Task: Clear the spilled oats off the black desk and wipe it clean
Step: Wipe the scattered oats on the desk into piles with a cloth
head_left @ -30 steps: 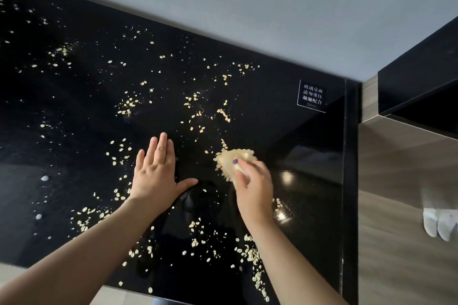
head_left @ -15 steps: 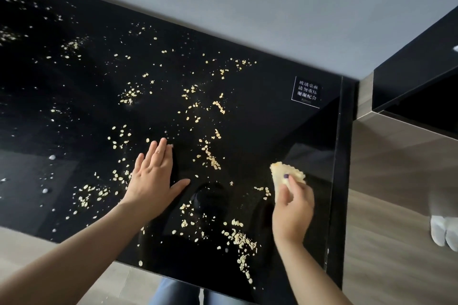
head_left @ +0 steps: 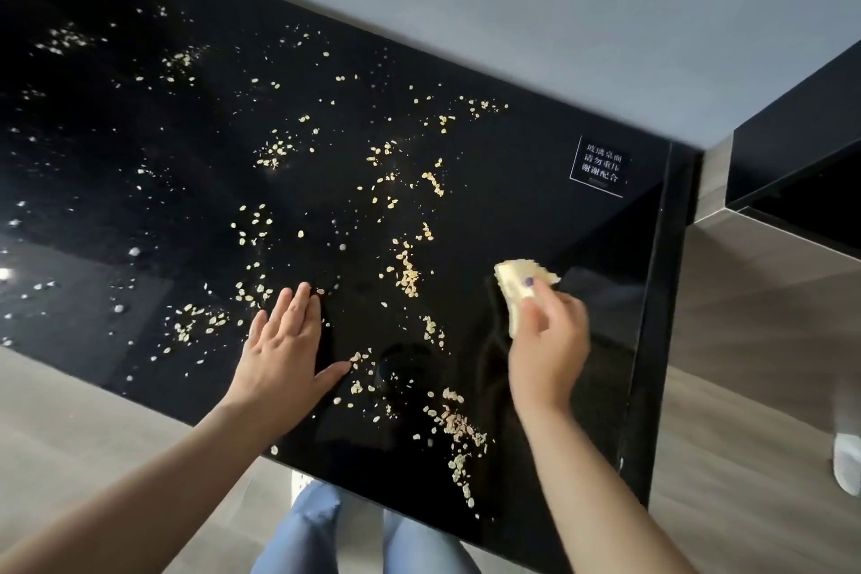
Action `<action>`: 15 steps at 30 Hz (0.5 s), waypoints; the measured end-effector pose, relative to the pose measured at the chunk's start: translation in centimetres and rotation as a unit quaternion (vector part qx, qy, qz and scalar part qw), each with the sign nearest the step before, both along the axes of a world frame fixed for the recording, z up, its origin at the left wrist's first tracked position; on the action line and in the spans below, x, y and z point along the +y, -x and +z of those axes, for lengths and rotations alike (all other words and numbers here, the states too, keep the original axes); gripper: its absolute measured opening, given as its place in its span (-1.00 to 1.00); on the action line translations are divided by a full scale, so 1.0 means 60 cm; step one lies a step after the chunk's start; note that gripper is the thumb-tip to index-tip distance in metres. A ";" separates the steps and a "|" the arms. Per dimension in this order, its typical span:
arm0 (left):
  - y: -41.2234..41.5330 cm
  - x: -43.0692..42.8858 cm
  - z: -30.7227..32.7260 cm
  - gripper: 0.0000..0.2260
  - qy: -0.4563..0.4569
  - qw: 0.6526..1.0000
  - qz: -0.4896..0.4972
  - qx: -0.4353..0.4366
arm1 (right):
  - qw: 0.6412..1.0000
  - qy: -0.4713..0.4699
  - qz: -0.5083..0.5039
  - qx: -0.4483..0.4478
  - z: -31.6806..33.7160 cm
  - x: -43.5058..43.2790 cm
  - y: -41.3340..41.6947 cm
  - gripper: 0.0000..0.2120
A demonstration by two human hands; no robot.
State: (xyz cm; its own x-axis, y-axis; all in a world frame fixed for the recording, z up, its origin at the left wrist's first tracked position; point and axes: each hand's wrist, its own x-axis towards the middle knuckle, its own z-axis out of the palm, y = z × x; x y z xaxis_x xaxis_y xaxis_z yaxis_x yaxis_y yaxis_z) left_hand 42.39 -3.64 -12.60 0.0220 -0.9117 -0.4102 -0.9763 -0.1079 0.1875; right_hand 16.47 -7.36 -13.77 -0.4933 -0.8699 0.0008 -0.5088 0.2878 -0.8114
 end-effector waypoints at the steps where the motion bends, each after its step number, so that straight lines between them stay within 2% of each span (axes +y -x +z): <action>1: -0.002 0.001 -0.003 -0.19 0.002 1.000 -0.003 0.002 | 1.000 -0.012 -0.024 0.016 -0.006 -0.006 0.023 -0.73; 4: -0.012 0.002 -0.008 -0.20 0.008 1.000 -0.020 -0.001 | 0.995 -0.069 -0.050 0.049 -0.029 -0.018 0.051 -0.73; 6: -0.022 0.001 -0.011 -0.21 0.026 0.999 -0.036 -0.002 | 0.995 -0.070 -0.036 0.068 -0.035 -0.018 0.028 -0.73; 11: -0.033 0.002 -0.010 -0.14 0.014 0.998 -0.060 -0.002 | 0.992 -0.059 0.091 0.071 -0.032 -0.001 -0.100 -0.74; 13: -0.035 0.003 -0.008 -0.10 0.004 0.997 -0.078 -0.009 | 0.988 -0.056 0.135 0.048 -0.026 0.002 -0.140 -0.75; 15: -0.038 0.003 -0.003 -0.09 -0.003 0.997 -0.083 -0.002 | 0.985 -0.088 0.145 -0.022 -0.013 0.003 -0.160 -0.77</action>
